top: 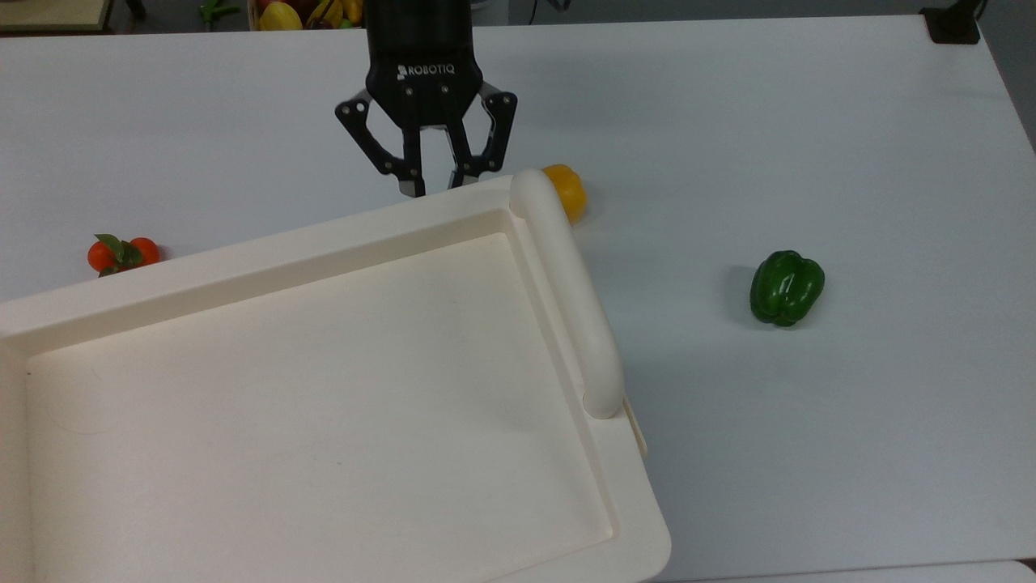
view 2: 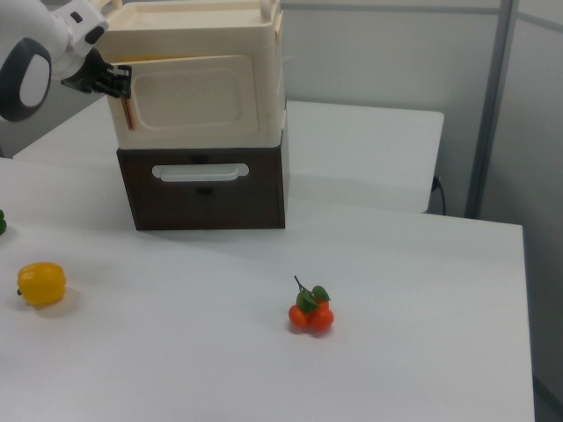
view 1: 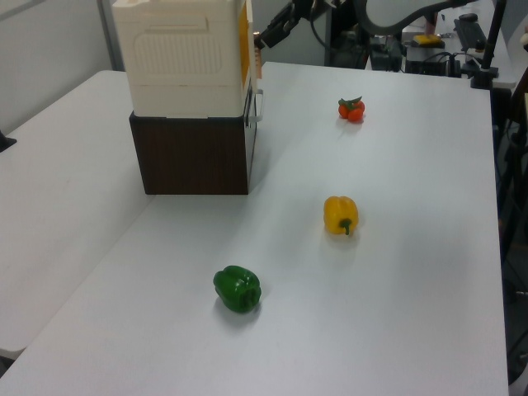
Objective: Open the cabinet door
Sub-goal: 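Pull the handle outward, swinging the cabinet door open on its hinge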
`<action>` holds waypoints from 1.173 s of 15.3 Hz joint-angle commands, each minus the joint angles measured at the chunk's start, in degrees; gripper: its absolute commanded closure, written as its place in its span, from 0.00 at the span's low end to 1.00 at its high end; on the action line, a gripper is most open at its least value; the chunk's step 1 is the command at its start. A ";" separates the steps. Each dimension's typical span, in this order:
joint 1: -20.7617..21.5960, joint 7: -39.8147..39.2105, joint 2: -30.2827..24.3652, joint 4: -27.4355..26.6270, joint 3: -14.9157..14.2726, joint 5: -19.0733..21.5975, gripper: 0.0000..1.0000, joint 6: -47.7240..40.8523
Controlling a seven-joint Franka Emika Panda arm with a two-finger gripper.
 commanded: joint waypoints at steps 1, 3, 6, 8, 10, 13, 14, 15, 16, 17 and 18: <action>-3.30 1.50 -4.59 -3.02 -0.13 -0.73 0.57 -9.63; -4.45 1.59 -5.82 -2.84 -0.13 -0.73 0.38 -16.05; -6.38 1.59 -8.63 -2.67 -0.13 -0.73 0.16 -23.79; -8.31 1.50 -10.65 -2.58 -0.13 -0.73 0.04 -28.53; -10.68 1.59 -12.15 -2.49 -0.22 -0.73 0.00 -33.72; -12.18 1.76 -12.77 -1.35 -0.83 -0.73 0.00 -39.96; -12.27 2.37 -12.77 -1.26 -0.83 -0.73 0.00 -40.51; -12.27 4.12 -12.69 -1.26 -1.01 -0.73 0.00 -40.25; -12.54 6.14 -12.42 -1.17 -1.01 -0.73 0.00 -39.81; -12.45 7.99 -12.16 -1.00 -1.01 -0.73 0.00 -39.63; -12.28 9.40 -11.90 -1.00 -0.84 -0.73 0.00 -39.63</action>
